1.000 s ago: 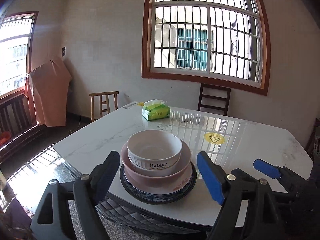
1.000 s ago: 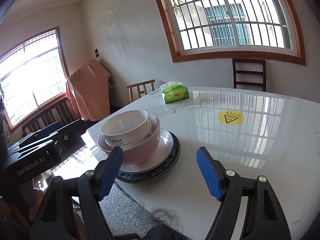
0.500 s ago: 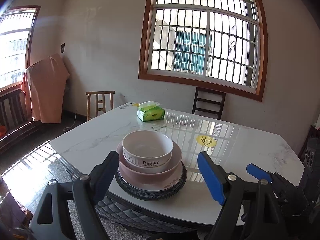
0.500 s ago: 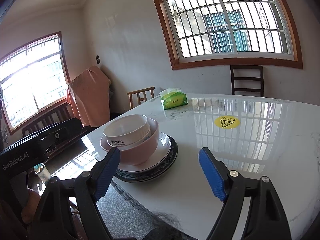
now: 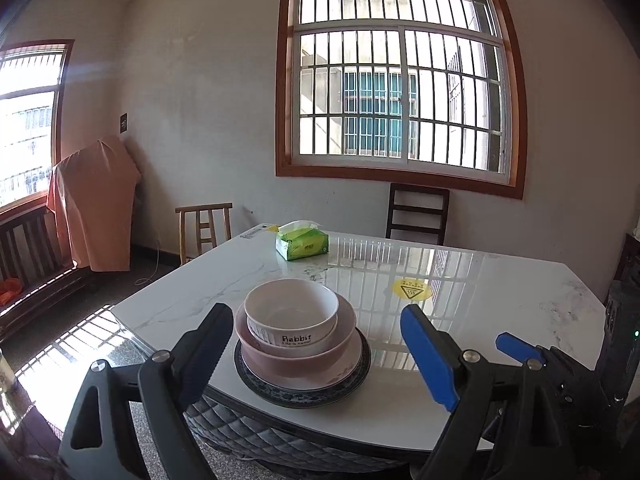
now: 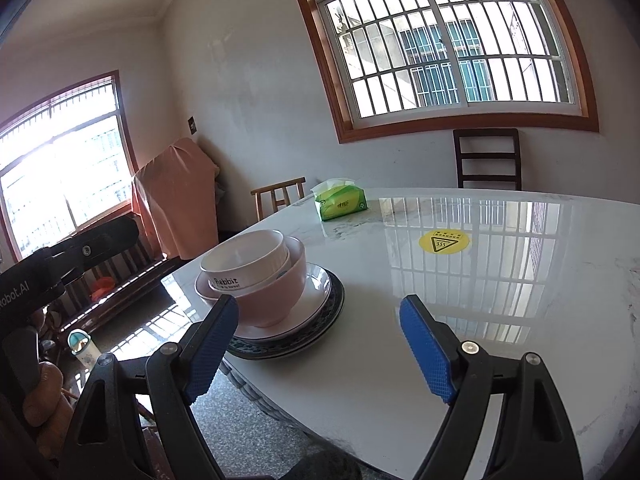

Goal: Organize plates and bowls

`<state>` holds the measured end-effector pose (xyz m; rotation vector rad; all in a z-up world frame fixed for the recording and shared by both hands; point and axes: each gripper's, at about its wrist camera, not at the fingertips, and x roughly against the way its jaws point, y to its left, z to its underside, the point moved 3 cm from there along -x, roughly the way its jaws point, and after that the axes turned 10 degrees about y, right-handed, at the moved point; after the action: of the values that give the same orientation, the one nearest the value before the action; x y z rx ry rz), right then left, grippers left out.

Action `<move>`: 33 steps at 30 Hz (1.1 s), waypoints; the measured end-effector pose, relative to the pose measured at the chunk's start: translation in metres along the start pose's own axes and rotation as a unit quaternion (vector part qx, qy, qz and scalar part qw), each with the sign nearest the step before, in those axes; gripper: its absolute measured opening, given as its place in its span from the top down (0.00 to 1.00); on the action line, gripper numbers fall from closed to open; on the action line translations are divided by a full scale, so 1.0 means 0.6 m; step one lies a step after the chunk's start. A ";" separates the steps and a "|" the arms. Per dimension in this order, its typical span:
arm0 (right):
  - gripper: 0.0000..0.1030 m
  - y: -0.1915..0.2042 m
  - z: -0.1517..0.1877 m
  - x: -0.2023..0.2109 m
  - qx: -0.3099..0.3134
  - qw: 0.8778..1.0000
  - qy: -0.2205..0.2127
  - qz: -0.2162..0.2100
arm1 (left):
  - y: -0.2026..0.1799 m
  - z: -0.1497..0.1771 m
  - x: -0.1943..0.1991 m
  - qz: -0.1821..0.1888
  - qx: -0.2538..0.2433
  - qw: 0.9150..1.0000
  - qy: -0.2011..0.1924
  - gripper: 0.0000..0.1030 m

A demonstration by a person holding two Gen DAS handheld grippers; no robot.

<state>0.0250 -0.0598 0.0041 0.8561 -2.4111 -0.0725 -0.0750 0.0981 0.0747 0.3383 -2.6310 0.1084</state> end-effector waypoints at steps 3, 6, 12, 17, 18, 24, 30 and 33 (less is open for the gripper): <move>0.22 -0.006 0.002 0.007 -0.004 1.000 -0.003 0.000 | -0.001 -0.001 0.012 0.018 0.005 1.000 -0.010 0.15; 0.21 -0.012 0.004 0.014 -0.009 1.000 -0.007 0.000 | -0.001 -0.006 0.016 0.029 0.014 0.999 -0.008 0.15; 0.20 -0.022 0.007 0.022 -0.014 1.000 -0.010 0.002 | -0.001 -0.007 0.015 0.020 0.014 1.000 0.001 0.15; 0.19 -0.028 0.010 0.023 -0.016 1.000 -0.011 0.004 | -0.008 -0.002 0.015 0.007 0.008 1.000 0.005 0.15; 0.19 -0.028 0.011 0.023 -0.016 1.000 -0.010 0.004 | -0.009 0.000 0.014 0.005 0.007 1.000 0.007 0.15; 0.16 -0.033 0.017 0.024 -0.018 1.000 -0.005 0.010 | -0.014 0.014 -0.001 0.010 0.004 1.000 0.028 0.14; 0.14 -0.054 0.025 0.027 -0.025 0.999 0.002 0.025 | -0.009 0.037 -0.014 -0.044 0.011 0.998 0.031 0.01; 0.13 -0.077 0.028 0.028 -0.028 0.999 0.009 0.045 | -0.003 0.046 -0.023 -0.058 0.011 0.998 0.026 0.00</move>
<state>0.0311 -0.1086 -0.0123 0.7187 -2.4158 -0.0977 -0.0750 0.0959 0.0439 0.4871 -2.5540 0.1056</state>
